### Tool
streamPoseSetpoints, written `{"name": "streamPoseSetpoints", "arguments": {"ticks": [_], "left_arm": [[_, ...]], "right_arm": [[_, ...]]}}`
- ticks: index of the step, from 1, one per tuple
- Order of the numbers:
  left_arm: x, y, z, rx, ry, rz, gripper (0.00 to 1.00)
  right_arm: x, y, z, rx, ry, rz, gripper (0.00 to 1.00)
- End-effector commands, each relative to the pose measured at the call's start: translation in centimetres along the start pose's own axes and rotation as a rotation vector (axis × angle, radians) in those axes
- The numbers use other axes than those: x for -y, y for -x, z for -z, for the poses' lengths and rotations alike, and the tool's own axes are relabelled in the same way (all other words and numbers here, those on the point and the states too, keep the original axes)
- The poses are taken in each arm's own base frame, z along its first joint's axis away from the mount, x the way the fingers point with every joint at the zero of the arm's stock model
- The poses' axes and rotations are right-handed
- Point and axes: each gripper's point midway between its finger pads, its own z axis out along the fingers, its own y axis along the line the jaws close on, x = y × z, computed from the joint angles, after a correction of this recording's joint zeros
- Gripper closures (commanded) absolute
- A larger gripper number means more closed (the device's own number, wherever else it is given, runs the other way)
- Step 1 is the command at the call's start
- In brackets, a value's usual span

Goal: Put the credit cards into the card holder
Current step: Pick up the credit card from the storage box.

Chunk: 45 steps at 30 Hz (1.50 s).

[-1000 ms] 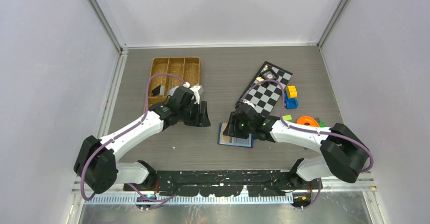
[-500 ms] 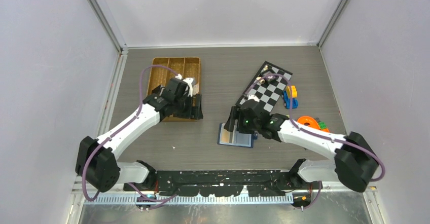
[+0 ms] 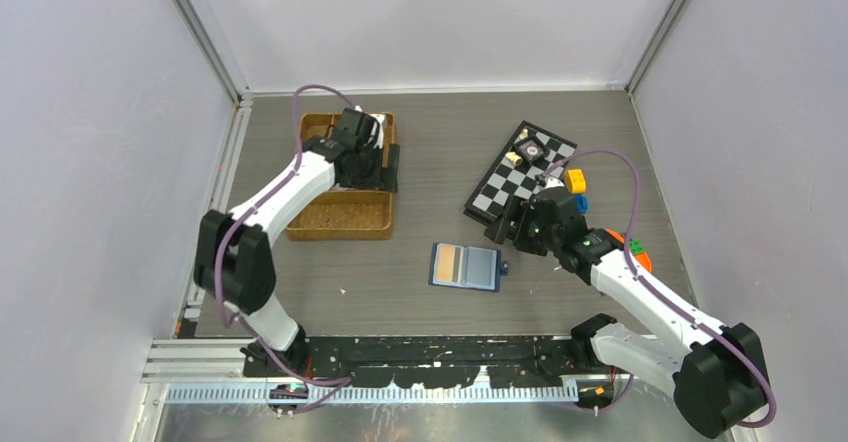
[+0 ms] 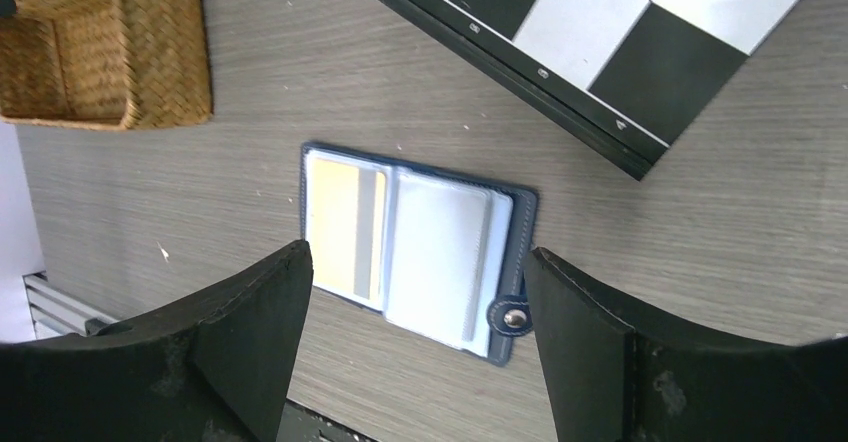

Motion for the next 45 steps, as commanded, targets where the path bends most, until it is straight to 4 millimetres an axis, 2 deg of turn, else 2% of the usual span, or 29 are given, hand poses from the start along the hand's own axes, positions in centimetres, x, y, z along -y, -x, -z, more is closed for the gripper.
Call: {"name": "streamPoseSetpoints", "arguments": {"ticks": [1,8,13,17,27,35,37,40,45], "left_arm": [[1.1,2.6,-1.8,0.012,-0.036,-0.025,0.20],[0.0,4.0,-5.1,-0.005,0.036,-0.035,0.20],[-0.9,4.0,-7.1,-0.023,0.077,-0.049,0.20],[-1.0,3.9,-7.9,-0.037,0.074,-0.050,0.20],[1.0,4.2,-7.0,-0.011,-0.038,-0.037,0.21],[1.4,4.2,-6.6,-0.006,-0.060,-0.048,0.23],[1.1,4.3,-6.5,-0.003,-0.047,-0.053,0.26],[0.8,4.1,-6.5,-0.012,-0.032,-0.059,0.37],[0.5,3.6,-6.4,-0.024,-0.020,-0.065,0.49]], "right_arm": [[0.0,-0.1,0.6,-0.021,0.045,0.032,0.17],[0.0,0.0,1.3,-0.009,0.073,0.029,0.16],[0.3,-0.5,1.3,-0.024,0.076,0.018,0.16],[0.4,-0.7,1.2,-0.029,0.076,0.016,0.16],[0.8,-1.1,0.9,-0.046,0.063,-0.001,0.17],[1.0,-1.4,0.7,-0.057,0.060,-0.011,0.18],[1.0,-1.3,0.7,-0.056,0.060,-0.014,0.18],[1.0,-1.3,0.7,-0.057,0.060,-0.016,0.18],[1.1,-1.6,0.5,-0.068,0.058,-0.019,0.18]]}}
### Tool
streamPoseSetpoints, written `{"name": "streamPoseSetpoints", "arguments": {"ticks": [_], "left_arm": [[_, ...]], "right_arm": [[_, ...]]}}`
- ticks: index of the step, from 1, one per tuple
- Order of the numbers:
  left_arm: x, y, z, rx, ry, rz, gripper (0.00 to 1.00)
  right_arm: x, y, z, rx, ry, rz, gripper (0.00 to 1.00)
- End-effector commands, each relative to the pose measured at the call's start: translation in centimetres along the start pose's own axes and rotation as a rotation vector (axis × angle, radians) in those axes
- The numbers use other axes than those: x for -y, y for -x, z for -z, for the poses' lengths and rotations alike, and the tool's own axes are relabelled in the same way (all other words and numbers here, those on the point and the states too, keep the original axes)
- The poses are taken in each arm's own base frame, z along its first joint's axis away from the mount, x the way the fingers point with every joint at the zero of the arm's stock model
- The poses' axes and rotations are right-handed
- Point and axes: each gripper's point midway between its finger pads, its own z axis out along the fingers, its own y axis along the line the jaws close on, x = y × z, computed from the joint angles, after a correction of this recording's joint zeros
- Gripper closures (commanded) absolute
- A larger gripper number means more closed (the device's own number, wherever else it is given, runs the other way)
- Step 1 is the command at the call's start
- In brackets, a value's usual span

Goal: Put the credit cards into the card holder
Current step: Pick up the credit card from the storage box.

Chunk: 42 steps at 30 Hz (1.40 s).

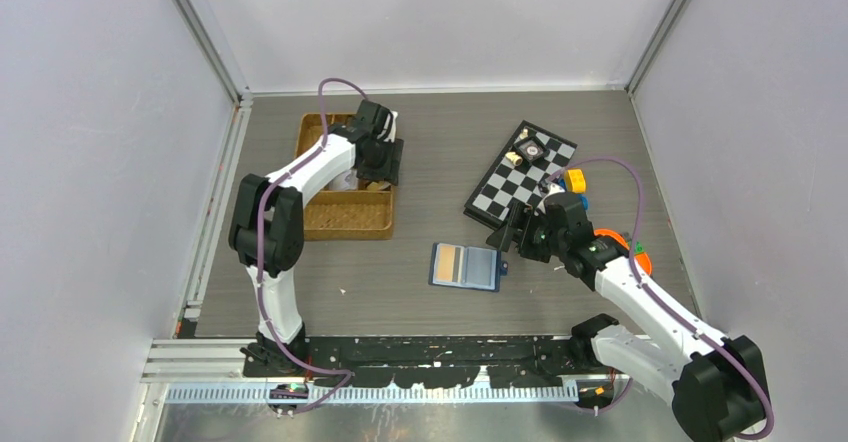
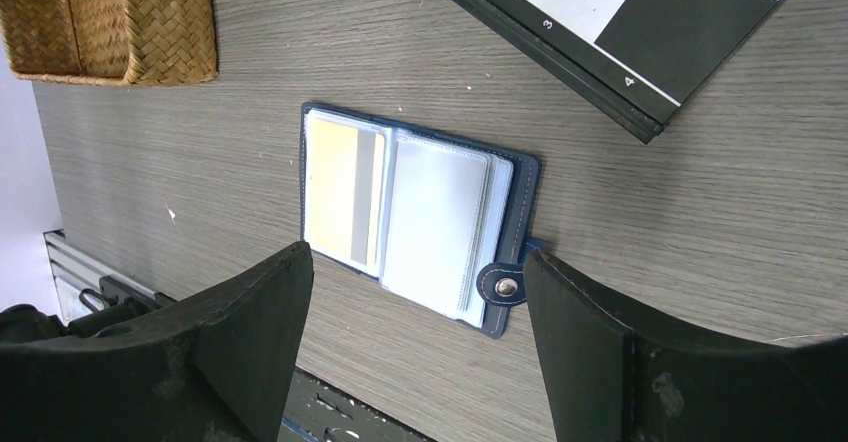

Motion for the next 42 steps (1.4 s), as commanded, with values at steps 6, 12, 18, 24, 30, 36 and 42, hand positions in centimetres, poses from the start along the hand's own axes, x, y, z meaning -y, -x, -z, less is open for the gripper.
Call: {"name": "streamPoseSetpoints", "arguments": {"ticks": [6,12,18,24,30,36,42], "left_arm": [[0.5,1.0,1.6,0.048,-0.023,-0.021,0.62],[0.7,1.0,2.1,0.051,-0.029,-0.017,0.71],[1.1,1.1,2.9,0.062,-0.048,-0.006,0.73],[1.5,0.9,3.4,0.060,-0.068,0.002,0.71],[1.9,0.2,2.7,0.032,-0.094,0.008,0.71],[2.4,-0.1,2.4,0.025,-0.125,0.025,0.67],[2.7,-0.2,2.4,0.024,-0.141,0.032,0.65]], "right_arm": [[-0.4,0.1,-0.5,-0.005,0.026,-0.013,0.19],[-0.5,0.2,-0.4,-0.003,0.028,-0.015,0.19],[-0.5,0.1,-0.5,-0.005,0.028,-0.016,0.19],[-0.5,0.1,-0.5,-0.008,0.029,-0.018,0.19],[-0.4,-0.1,-0.6,-0.014,0.025,-0.020,0.19],[-0.2,-0.2,-0.6,-0.015,0.023,-0.021,0.19],[-0.2,-0.2,-0.7,-0.019,0.022,-0.024,0.19]]}}
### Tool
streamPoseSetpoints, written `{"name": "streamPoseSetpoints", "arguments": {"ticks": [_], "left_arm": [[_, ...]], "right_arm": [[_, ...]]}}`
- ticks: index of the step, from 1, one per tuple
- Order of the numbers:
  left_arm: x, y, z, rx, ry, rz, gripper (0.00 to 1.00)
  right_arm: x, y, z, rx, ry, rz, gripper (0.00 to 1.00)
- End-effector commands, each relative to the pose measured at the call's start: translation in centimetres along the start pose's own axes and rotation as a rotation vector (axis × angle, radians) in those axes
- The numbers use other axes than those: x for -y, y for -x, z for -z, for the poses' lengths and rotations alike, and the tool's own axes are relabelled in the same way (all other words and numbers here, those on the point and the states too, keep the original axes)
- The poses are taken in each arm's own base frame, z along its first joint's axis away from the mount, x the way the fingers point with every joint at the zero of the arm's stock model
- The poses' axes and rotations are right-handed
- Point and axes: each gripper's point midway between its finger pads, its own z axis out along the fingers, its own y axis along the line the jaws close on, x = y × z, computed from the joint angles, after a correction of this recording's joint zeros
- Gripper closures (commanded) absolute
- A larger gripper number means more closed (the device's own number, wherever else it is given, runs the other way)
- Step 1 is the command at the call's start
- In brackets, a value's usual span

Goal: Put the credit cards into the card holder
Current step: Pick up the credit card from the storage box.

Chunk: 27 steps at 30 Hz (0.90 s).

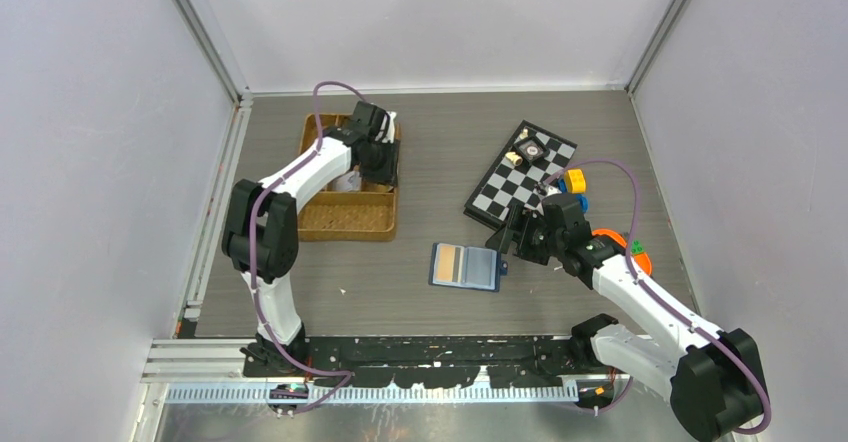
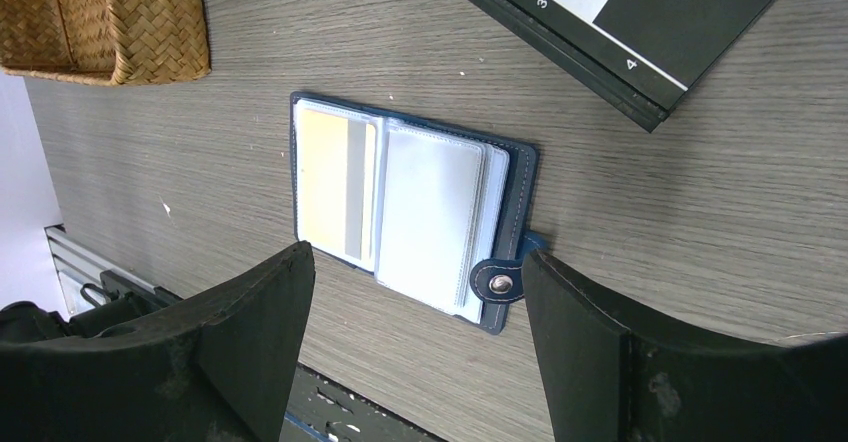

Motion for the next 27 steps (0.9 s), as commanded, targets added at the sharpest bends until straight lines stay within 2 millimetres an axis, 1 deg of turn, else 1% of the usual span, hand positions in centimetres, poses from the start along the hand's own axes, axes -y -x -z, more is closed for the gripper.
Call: {"name": "streamPoseSetpoints", "arguments": {"ticks": [1,7,13,17,27], "left_arm": [[1.6,0.2,1.0,0.015,-0.072,0.007,0.64],[1.8,0.3,1.4,0.020,-0.084,0.012,0.65],[2.5,0.5,1.9,0.030,-0.113,0.019,0.60],[2.8,0.4,1.9,0.026,-0.131,0.023,0.59],[3.2,0.7,2.5,0.038,-0.148,0.028,0.67]], "right_arm": [[-0.6,0.5,-0.1,0.016,0.029,-0.002,0.19],[-0.6,0.5,-0.1,0.015,0.032,-0.003,0.19],[-0.8,0.4,-0.2,0.011,0.039,-0.004,0.19],[-0.7,0.4,-0.3,0.010,0.039,-0.006,0.19],[-0.7,0.4,-0.3,0.011,0.039,-0.009,0.19]]}}
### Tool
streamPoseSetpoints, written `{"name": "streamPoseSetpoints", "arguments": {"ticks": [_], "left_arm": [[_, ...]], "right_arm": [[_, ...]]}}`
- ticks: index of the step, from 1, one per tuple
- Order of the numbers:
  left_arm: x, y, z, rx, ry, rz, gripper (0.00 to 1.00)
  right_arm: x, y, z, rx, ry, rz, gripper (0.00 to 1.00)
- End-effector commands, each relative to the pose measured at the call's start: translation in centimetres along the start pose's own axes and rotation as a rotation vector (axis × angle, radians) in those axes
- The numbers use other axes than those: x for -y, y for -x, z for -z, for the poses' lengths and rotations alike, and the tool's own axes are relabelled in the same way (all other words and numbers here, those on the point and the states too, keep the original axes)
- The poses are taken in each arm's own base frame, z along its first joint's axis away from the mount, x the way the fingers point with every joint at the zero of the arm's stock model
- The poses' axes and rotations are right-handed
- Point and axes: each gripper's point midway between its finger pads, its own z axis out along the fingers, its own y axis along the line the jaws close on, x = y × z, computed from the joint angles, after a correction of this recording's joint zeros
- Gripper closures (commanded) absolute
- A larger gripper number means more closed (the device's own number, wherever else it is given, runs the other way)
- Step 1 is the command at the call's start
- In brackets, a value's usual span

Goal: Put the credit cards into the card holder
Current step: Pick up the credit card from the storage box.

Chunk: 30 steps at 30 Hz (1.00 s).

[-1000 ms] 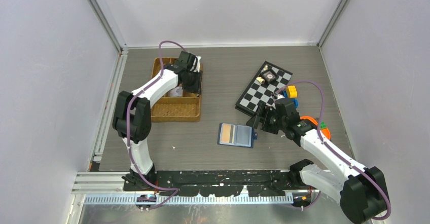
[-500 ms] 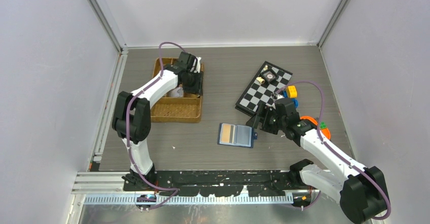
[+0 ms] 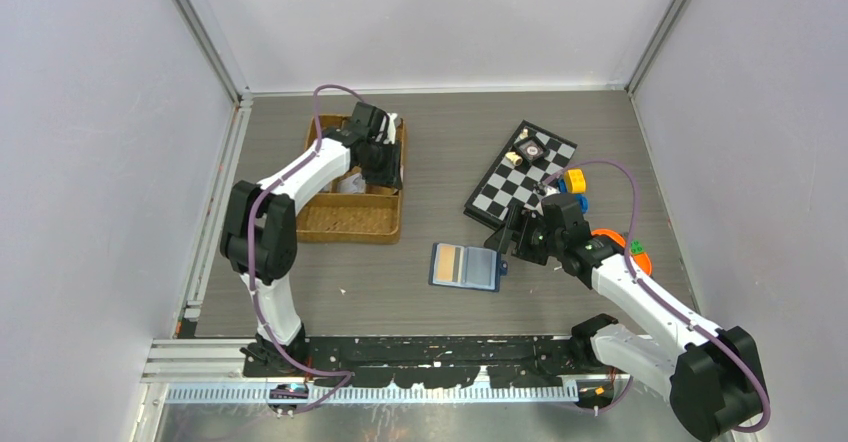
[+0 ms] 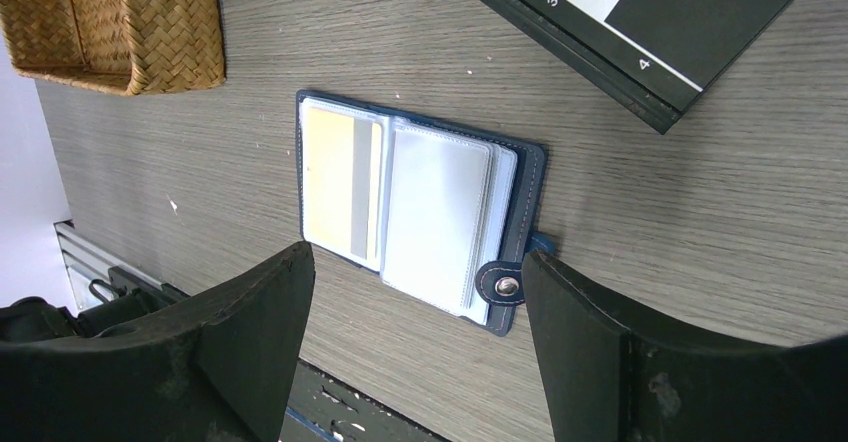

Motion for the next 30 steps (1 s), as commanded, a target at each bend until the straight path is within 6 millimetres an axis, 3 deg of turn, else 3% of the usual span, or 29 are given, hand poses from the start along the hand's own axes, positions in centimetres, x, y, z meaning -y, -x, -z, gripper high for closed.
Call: {"name": "streamPoseSetpoints", "arguments": {"ticks": [1,7,17,24,30], "left_arm": [[1.9,1.1,2.0,0.057,-0.070,-0.008,0.68],[1.9,0.9,2.5,0.058,-0.066,-0.009,0.73],[0.3,0.9,4.2,0.059,0.041,-0.004,0.94],[-1.4,1.1,8.0,0.113,0.160,-0.048,1.00],[0.2,1.2,11.9,0.204,0.089,-0.120,1.00]], "right_arm": [[-0.6,0.5,-0.1,0.017,0.026,-0.001,0.19],[-0.7,0.7,0.1,0.025,0.032,-0.001,0.19],[-1.0,0.9,0.3,0.033,0.039,-0.005,0.20],[-0.7,1.6,0.7,0.050,0.001,0.019,0.20],[-2.7,2.6,2.2,0.078,0.068,0.069,0.18]]}}
